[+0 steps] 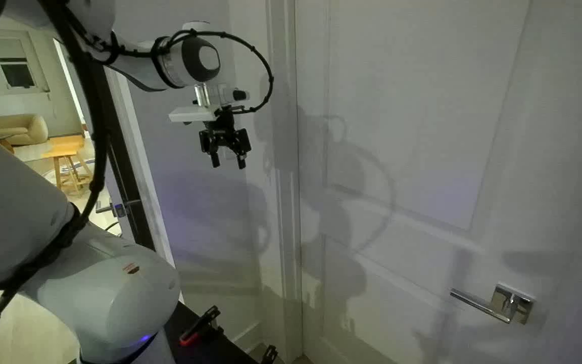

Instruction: Flip the switch on the wall

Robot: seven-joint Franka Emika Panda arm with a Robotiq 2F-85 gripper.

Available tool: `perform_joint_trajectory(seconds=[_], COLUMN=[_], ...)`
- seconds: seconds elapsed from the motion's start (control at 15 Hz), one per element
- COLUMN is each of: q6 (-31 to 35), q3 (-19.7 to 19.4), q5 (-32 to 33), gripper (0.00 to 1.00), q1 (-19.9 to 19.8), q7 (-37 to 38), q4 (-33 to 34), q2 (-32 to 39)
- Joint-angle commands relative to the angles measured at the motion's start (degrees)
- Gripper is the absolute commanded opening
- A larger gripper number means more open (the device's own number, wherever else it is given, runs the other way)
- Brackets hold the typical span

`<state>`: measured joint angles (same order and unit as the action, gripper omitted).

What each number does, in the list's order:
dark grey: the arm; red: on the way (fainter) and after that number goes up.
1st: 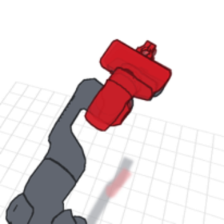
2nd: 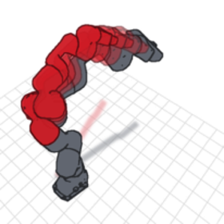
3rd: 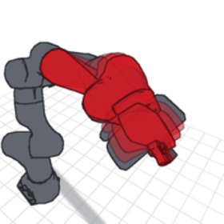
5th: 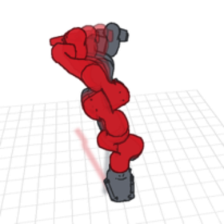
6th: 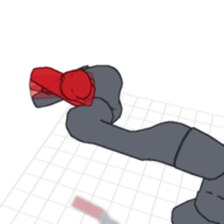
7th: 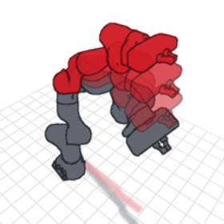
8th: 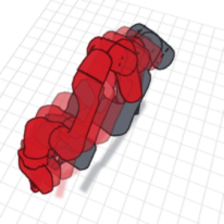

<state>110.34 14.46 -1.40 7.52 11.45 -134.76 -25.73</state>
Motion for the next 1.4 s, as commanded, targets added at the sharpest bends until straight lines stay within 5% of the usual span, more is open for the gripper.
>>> perform_joint_trajectory(seconds=[0.0, 0.4, 1.13, 1.2, 1.33], q6=[-0.1, 0.4, 19.7, 21.6, 23.5], q3=[-0.6, -1.0, -7.5, -8.0, -7.8], q5=[0.3, 0.3, -3.6, -5.4, -8.3], gripper=[1.00, 1.00, 1.00, 0.75, 0.66], q1=[0.7, 0.8, 3.6, 4.3, 5.5], q7=[0.3, -0.9, -26.5, -29.4, -34.4], q4=[0.1, 0.0, 3.4, 4.5, 7.1], q2=[0.1, 0.9, 12.6, 14.5, 17.8])
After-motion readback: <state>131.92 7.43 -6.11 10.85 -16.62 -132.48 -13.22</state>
